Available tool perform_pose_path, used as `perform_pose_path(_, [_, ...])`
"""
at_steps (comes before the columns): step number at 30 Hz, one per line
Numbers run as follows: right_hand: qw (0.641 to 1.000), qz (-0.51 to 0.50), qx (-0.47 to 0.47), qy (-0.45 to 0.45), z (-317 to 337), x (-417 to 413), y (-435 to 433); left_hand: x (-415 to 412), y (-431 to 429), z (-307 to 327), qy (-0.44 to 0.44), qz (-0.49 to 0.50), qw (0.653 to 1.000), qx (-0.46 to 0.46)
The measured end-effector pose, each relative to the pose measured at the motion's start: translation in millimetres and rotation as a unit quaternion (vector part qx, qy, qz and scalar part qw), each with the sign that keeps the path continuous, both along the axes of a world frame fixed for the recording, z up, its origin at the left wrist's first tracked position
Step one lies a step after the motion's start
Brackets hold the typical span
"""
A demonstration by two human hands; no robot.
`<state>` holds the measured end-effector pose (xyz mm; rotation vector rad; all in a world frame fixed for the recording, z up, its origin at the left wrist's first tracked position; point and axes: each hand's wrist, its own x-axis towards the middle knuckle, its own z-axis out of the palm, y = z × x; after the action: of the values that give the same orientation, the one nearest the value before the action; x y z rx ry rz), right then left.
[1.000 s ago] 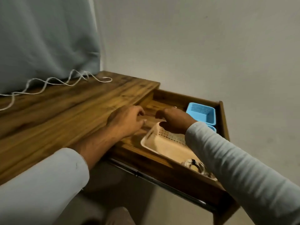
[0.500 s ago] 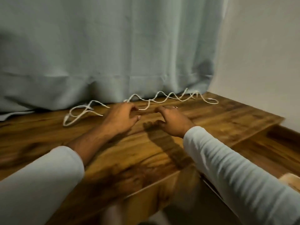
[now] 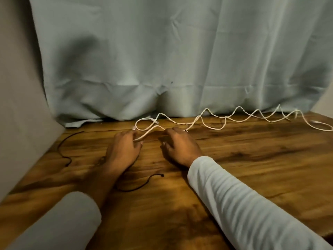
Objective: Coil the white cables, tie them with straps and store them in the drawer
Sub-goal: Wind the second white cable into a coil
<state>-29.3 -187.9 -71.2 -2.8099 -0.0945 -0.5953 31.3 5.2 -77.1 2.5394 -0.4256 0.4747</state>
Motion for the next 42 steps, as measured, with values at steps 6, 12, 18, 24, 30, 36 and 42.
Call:
perform_pose_path(6, [0.995, 0.028, 0.041, -0.082, -17, 18, -13, 14, -10, -8, -0.049, -0.045, 0.998, -0.001])
perform_pose_path(12, [0.991, 0.102, -0.007, -0.087, -20, 23, -17, 13, -19, -11, -0.03, -0.177, 0.984, -0.002])
perform_pose_path(18, [0.986, 0.104, 0.0, -0.132, -14, 18, -23, 3, -17, -4, -0.015, -0.247, 0.968, -0.051])
perform_pose_path(24, [0.964, 0.06, 0.152, -0.209, -15, 12, -32, -3, -24, -3, 0.118, -0.326, 0.892, -0.289])
perform_pose_path(30, [0.984, 0.027, 0.131, -0.118, -24, 7, -30, -8, -40, 7, 0.298, -0.34, 0.724, -0.521])
perform_pose_path(36, [0.998, -0.004, 0.038, -0.059, -21, 2, -29, -5, -58, 18, 0.359, -0.321, 0.617, -0.623])
perform_pose_path(42, [1.0, 0.009, 0.005, 0.006, -17, 0, -28, 17, -58, 8, 0.343, -0.229, 0.607, -0.679])
